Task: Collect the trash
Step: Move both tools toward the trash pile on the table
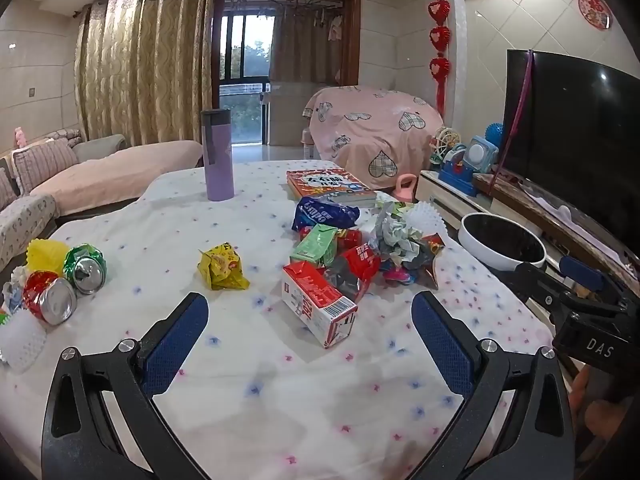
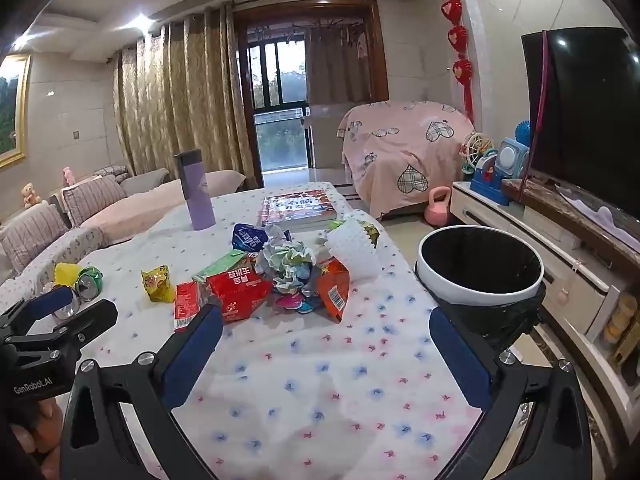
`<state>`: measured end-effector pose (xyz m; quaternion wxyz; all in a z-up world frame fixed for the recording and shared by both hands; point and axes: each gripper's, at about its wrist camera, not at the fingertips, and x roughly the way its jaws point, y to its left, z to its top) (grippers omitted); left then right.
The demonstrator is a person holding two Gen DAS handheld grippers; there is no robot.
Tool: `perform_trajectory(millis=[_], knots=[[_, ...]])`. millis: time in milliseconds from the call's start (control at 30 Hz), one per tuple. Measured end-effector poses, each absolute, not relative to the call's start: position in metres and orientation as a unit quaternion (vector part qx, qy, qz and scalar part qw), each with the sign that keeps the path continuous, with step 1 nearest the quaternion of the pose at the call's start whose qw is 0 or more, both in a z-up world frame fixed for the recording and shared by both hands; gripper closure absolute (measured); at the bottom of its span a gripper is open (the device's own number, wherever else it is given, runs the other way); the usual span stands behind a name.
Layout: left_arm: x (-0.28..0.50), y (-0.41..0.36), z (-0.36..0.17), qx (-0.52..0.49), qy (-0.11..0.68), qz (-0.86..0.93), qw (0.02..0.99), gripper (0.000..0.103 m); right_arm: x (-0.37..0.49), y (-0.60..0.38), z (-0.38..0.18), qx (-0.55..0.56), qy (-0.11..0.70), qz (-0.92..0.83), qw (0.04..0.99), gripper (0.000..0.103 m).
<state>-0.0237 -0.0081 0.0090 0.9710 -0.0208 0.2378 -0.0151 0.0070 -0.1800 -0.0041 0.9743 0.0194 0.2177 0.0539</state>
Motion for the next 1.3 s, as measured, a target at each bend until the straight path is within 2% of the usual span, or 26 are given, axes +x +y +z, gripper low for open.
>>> perform_trajectory(millis=[1067,1300], knots=[[-0.016,-0.010,-0.005,-0.025,0.258,-0.021,0.966,0.000,0.015,-0.188,-0.012,0.024,0.225,0.056,0.973,0.000],[-0.001,-0.011,-0.009,-0.028,0.286,-0.021,0.957,0.000,0.025,-0.195,-0.016,0.042,0.264,0.062,0.962,0.000]])
